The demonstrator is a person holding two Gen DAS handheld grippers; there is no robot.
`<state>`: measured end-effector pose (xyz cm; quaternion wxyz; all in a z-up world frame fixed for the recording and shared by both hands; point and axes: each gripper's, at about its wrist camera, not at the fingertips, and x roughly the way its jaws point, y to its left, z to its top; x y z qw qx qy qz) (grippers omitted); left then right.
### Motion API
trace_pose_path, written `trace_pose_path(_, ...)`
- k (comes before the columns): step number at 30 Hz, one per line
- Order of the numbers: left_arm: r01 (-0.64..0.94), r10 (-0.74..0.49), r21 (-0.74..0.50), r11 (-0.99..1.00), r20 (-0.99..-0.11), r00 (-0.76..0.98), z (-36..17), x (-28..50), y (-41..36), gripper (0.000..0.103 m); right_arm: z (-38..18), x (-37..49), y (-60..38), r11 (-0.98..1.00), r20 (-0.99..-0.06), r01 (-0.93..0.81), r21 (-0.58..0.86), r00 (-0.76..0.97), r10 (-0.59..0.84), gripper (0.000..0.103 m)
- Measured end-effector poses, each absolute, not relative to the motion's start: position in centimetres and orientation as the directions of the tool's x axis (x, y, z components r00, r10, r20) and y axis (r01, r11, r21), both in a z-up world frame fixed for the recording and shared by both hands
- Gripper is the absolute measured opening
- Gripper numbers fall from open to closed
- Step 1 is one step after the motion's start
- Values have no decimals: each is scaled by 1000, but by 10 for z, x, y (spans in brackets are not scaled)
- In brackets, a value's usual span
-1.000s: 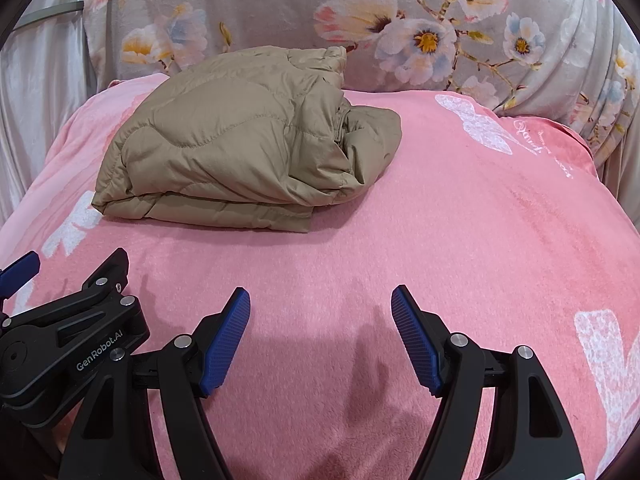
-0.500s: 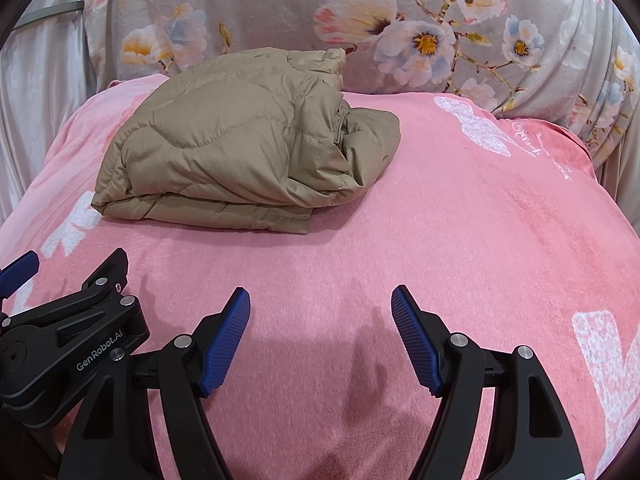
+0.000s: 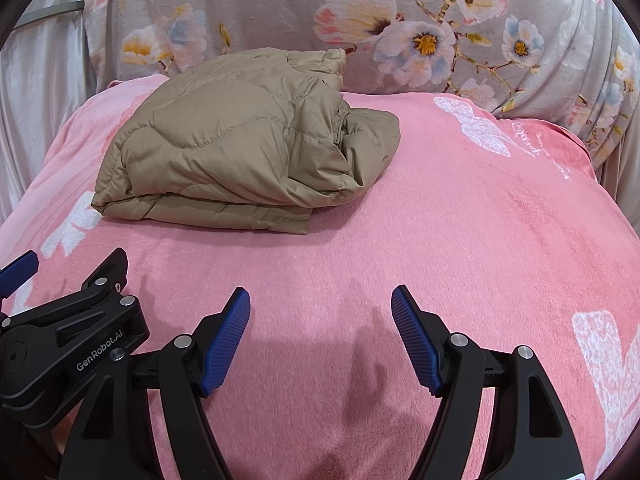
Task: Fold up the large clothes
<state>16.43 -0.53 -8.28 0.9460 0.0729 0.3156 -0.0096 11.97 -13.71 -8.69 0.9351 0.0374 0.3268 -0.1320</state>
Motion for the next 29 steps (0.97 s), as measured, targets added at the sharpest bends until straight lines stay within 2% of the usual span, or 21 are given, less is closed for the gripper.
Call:
trace_pose_path(19,65,25,128,990,-596,802,-79,165,-4,97,-87,119,-136,962,-620,273,-17,752,-225,71)
trace_pose_path(23,73,19,133,988,-588,808,-77,163,-6,92,-87,119,-136,962,-620,274,-17,752,-225,71)
trace_pose_path(29,76,16,131,988,-587,809,-79,163,-9,90,-87,120,-137,962,-618,274,-19,753,-227,71)
